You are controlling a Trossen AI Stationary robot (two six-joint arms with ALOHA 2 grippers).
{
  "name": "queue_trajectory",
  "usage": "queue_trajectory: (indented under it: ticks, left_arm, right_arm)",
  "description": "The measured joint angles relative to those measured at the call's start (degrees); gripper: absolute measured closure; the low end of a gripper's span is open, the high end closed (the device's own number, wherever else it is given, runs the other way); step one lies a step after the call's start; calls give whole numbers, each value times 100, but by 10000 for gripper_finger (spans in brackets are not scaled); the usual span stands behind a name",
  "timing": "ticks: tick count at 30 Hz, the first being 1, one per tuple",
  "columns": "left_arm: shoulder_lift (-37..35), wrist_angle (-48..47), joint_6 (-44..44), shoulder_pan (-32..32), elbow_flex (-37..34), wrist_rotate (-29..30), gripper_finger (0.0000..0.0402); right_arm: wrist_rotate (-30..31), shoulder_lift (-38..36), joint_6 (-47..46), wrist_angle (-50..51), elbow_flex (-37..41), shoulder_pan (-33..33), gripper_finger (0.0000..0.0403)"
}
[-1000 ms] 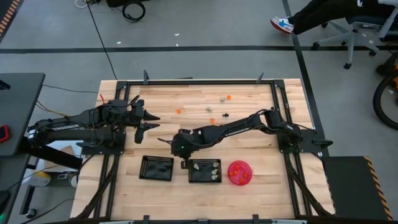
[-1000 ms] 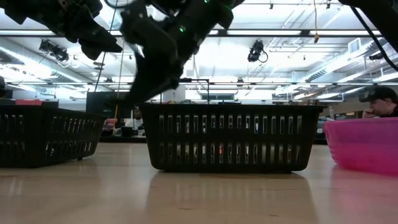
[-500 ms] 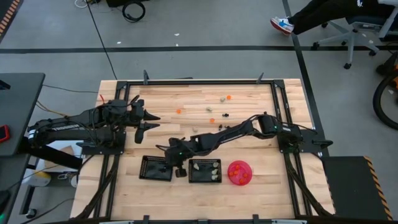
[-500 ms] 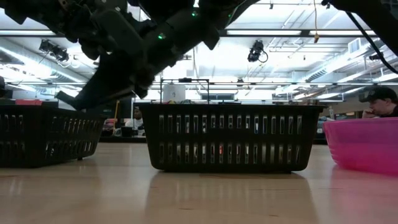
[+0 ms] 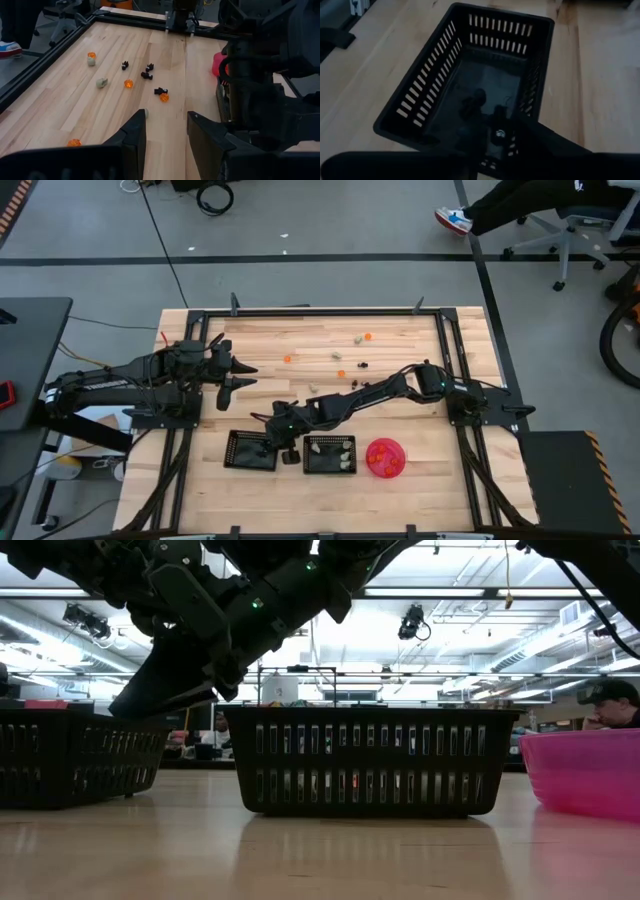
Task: Sort Halloween decoration
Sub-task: Put the white skull toy into the right black bin
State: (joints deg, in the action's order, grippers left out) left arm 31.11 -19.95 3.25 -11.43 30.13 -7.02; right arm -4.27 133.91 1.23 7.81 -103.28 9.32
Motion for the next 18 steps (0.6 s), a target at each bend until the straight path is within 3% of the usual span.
queue_trajectory:
  ticks: [5,10,18]
  left_arm:
    - [0,-4,0,1,0,-1,285]
    - [0,-10,0,1,0,-1,285]
    - [0,-16,0,1,0,-1,285]
  right_arm:
    - [463,-331,139,272,0,-16,286]
    - [1145,-719,2,1409,-11,-188,285]
    - [1741,-846,-188,2947,-1,-532,285]
